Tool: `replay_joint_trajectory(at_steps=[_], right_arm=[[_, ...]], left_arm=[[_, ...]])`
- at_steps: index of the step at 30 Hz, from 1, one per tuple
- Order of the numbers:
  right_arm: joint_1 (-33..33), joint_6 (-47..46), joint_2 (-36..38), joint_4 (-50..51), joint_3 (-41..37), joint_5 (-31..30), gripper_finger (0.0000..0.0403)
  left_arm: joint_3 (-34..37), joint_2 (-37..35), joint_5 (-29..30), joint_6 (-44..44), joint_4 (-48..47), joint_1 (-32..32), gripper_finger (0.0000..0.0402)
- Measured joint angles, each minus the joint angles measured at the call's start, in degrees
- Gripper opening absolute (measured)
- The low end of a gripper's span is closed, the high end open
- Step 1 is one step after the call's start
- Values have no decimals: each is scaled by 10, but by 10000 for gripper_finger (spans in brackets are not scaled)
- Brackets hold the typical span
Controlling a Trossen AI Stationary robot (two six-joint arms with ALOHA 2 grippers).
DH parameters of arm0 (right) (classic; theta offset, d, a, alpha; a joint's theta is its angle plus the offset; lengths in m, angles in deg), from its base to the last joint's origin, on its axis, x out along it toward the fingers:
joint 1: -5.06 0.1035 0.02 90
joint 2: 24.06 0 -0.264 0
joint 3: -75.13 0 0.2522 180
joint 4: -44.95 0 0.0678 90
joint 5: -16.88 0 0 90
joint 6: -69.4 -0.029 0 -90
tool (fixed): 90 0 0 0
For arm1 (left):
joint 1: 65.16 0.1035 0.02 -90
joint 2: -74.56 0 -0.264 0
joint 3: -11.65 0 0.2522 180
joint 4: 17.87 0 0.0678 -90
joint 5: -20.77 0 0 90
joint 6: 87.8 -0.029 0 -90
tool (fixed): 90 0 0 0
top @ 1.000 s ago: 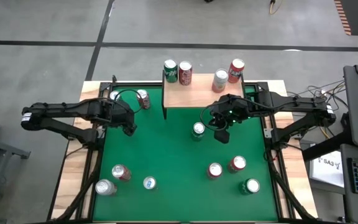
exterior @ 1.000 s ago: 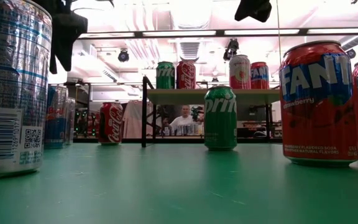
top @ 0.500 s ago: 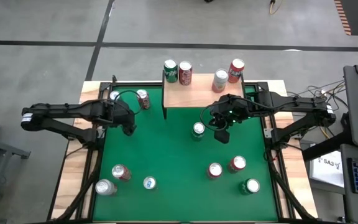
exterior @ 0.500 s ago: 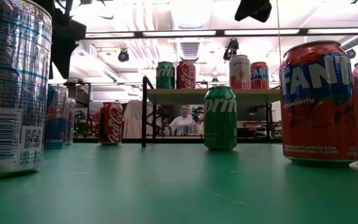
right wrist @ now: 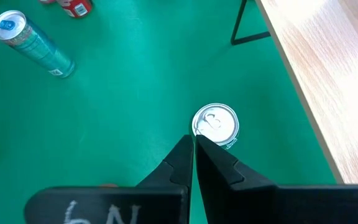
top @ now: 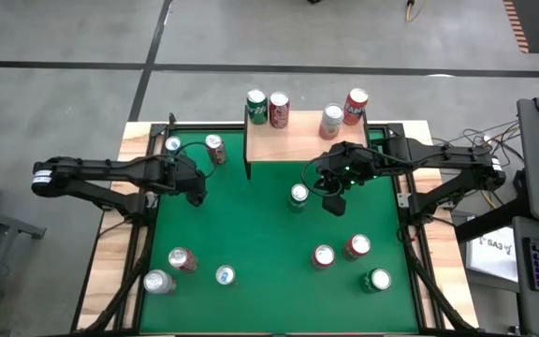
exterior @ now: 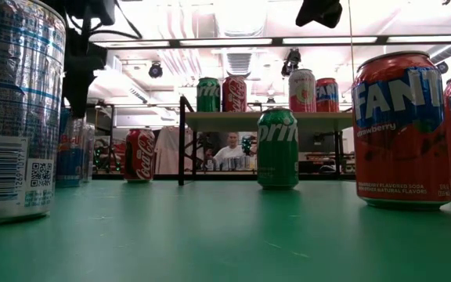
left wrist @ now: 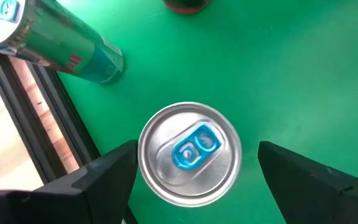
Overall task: Place canned beverage on shelf
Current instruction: Put the middle blue soda can on the shelf
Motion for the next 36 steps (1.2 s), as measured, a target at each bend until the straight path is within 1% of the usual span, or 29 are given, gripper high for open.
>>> replay_joint_trajectory(at_steps=[8, 12, 15, 19, 20, 26, 36], right_arm=[[0, 0, 0, 0, 0, 0, 11], [0, 0, 0, 0, 0, 0, 11], [0, 0, 0, 0, 0, 0, 11], [0, 0, 0, 0, 0, 0, 11], [0, 0, 0, 0, 0, 0, 11], [0, -6, 0, 8, 0, 0, 11], [10, 0, -2, 3, -3, -5, 11]], left_arm=[[39, 0, 6, 6, 44, 0, 313], [51, 0, 5, 7, 47, 0, 304], [55, 0, 5, 7, 47, 0, 278], [46, 0, 3, 3, 47, 0, 223], [41, 0, 3, -2, 46, 0, 219], [-9, 0, 3, -30, 45, 0, 219], [-153, 0, -1, -101, 31, -2, 219]])
